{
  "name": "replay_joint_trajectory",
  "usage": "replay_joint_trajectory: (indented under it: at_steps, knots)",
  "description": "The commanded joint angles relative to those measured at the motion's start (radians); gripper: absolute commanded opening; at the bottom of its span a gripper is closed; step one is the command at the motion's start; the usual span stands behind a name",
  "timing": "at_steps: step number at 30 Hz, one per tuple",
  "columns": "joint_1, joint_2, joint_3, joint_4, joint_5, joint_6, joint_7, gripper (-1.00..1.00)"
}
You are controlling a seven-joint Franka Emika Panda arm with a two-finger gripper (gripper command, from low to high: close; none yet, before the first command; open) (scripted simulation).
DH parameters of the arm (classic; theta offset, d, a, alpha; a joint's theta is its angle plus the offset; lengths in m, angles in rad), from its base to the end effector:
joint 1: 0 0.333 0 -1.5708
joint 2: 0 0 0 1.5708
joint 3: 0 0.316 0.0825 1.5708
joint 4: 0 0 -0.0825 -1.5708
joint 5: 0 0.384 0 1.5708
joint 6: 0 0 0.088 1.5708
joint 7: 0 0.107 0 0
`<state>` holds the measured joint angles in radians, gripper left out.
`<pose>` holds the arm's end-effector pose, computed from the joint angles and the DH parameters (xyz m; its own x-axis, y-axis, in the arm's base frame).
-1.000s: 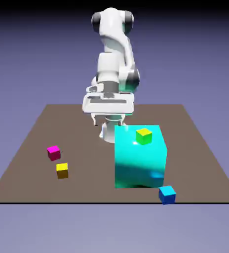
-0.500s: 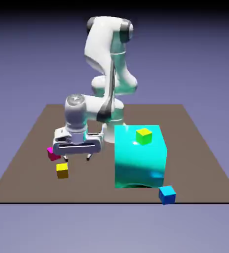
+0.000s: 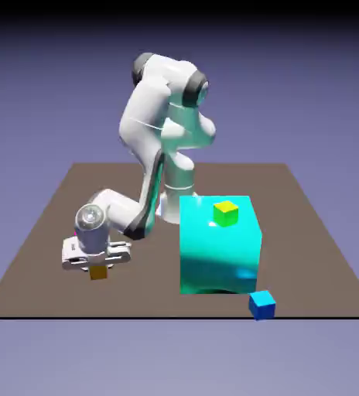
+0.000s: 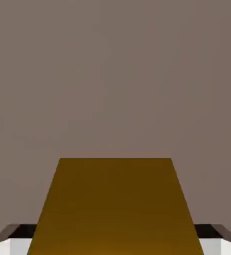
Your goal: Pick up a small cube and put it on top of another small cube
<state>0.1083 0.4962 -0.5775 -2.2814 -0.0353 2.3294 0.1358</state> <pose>0.4237 -0.2402 0.1479 0.7666 -0.5554 -0.3223 -0.4637 -0.8260 0.3207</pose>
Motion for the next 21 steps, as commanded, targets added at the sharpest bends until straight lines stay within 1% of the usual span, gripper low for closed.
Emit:
replay_joint_trajectory:
  at_steps: [1,2,10,11,12,17,18,19,20,21]
  knots:
    - [0.018,-0.036,-0.016,0.009,-0.018,-0.043,0.010,-1.00]
    - [0.031,-0.071,-0.036,0.011,-0.035,-0.079,0.017,-1.00]
    - [-0.046,-0.361,-0.293,-0.206,-0.267,-0.107,0.056,-1.00]
    - [-0.050,-0.374,-0.304,-0.215,-0.277,-0.109,0.058,-1.00]
    - [-0.050,-0.374,-0.304,-0.215,-0.277,-0.109,0.058,-1.00]
    - [-0.159,-0.193,-0.212,-0.267,-0.170,0.103,-0.016,-1.00]
    - [-0.163,-0.187,-0.209,-0.269,-0.167,0.110,-0.018,-1.00]
    - [-0.163,-0.187,-0.209,-0.269,-0.167,0.110,-0.018,1.00]
    - [-0.163,-0.187,-0.209,-0.269,-0.167,0.110,-0.018,1.00]
    - [-0.141,-0.223,-0.227,-0.259,-0.188,0.068,-0.003,1.00]
